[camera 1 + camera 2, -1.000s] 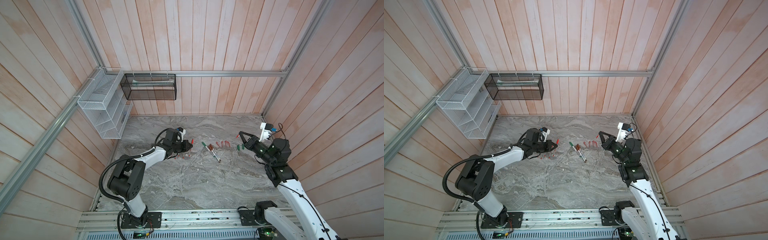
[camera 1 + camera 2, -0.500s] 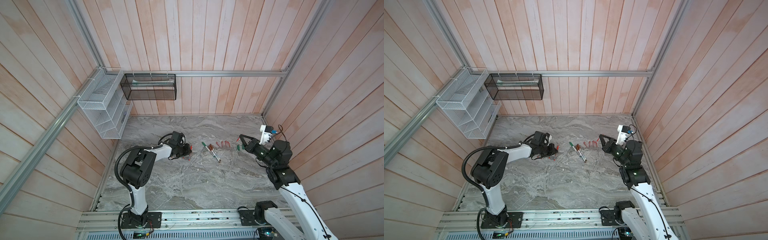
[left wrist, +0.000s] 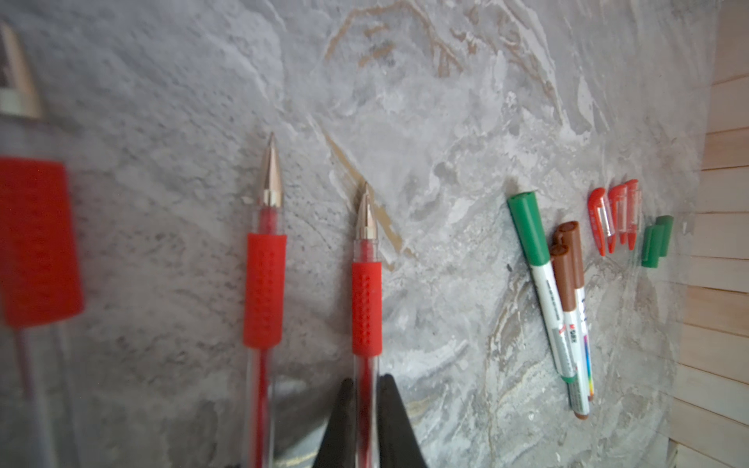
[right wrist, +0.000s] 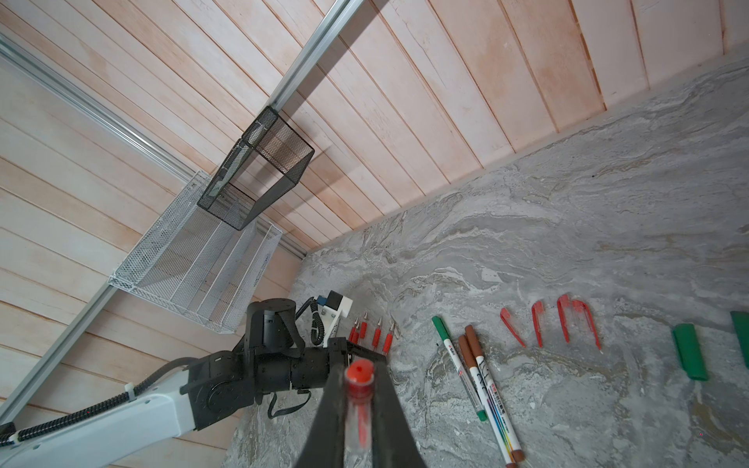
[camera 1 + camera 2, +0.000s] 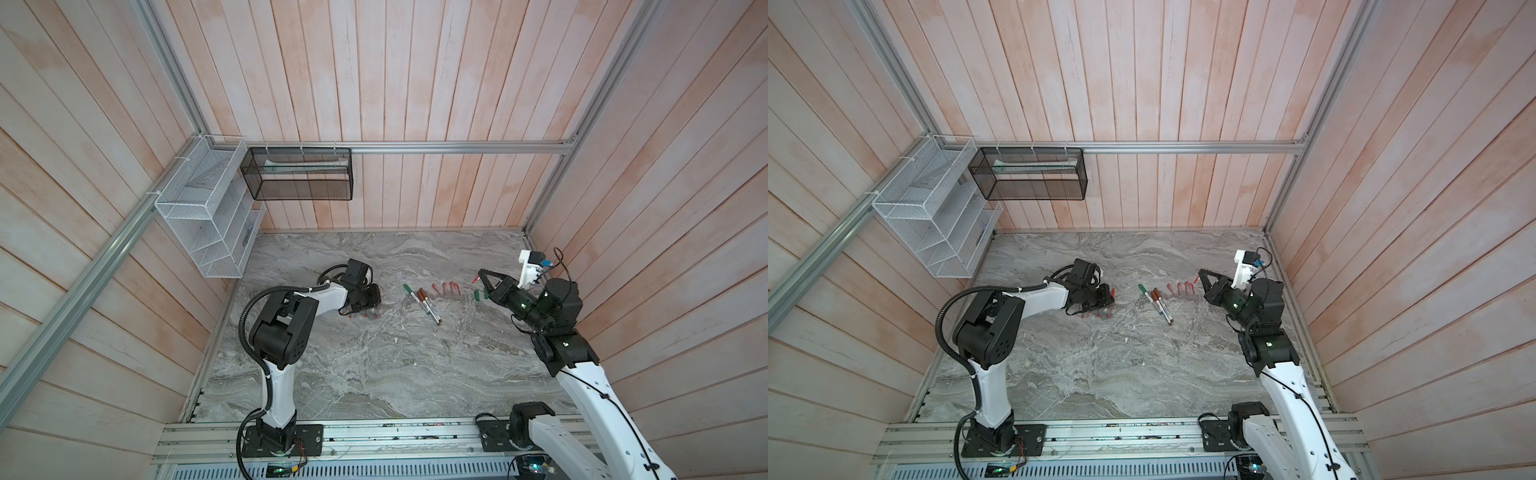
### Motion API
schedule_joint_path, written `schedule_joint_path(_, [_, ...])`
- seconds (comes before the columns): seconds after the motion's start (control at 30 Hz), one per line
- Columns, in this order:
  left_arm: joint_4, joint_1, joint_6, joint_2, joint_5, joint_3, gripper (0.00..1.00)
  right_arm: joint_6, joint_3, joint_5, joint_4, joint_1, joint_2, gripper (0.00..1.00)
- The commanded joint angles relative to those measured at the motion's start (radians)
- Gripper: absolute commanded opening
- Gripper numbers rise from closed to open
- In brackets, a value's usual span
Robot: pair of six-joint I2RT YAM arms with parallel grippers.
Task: Open the pen caps
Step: 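Lay the pen in the row with the left gripper while the right carries the cap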
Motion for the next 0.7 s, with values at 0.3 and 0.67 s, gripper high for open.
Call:
schedule_joint_path(0.3, [-0.043,0.020,0.006,0.023,-0.026,0.021,0.35,-0.027,0.033,-0.030,-0.016,-0.018,-0.001,0.00])
schedule_joint_path(0.67, [-0.041,0.007,0.014,-0.090,0.002,0.016,0.46,-0.043,0.034,-0.030,-0.042,-0.024,0.010,0.00])
